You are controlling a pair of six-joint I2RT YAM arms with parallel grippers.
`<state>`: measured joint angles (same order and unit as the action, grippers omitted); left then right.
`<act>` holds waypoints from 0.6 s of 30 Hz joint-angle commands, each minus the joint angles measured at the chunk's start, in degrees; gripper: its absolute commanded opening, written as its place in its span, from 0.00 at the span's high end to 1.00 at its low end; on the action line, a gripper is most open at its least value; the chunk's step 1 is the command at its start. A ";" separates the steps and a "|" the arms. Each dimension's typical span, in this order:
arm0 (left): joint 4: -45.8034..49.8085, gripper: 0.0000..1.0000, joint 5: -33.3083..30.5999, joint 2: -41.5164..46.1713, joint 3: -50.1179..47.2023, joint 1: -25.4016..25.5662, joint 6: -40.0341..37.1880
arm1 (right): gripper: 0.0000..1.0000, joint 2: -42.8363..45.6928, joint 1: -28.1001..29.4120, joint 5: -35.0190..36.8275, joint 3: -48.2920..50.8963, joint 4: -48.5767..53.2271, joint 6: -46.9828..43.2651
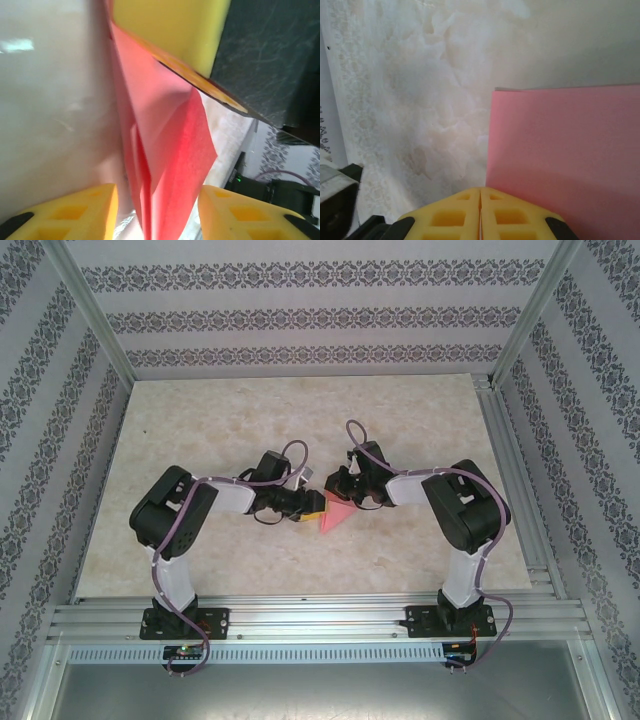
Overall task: Fold a paper plane with a square sheet of paper (pick it up from the middle)
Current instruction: Turn over the paper at the center of the table.
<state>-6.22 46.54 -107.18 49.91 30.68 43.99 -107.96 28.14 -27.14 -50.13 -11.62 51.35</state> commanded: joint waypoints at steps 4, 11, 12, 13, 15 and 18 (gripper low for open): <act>10.77 0.53 -6.84 6.65 0.65 -0.85 -6.15 | 0.91 -0.63 0.56 0.67 -0.24 0.95 -1.18; 11.97 0.67 -2.23 12.78 1.25 0.80 -8.86 | 0.91 -1.38 1.18 1.21 -2.64 4.21 -2.55; 13.04 0.68 -1.20 12.60 2.16 1.28 -9.64 | 0.91 -1.44 1.29 1.21 -2.72 4.30 -2.55; 14.02 0.68 -0.10 12.31 3.06 1.77 -10.22 | 0.91 -1.54 1.30 1.30 -3.07 4.68 -2.51; 14.67 0.67 1.40 12.00 4.22 3.45 -11.16 | 0.91 -1.79 1.38 1.39 -3.47 5.02 -2.60; 18.68 0.64 1.26 11.20 6.89 5.87 -14.47 | 0.91 -1.90 1.47 1.25 -3.58 4.94 -2.40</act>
<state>7.60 45.56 -95.44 54.11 34.52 34.44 -108.60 29.15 -26.85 -52.51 -7.29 49.82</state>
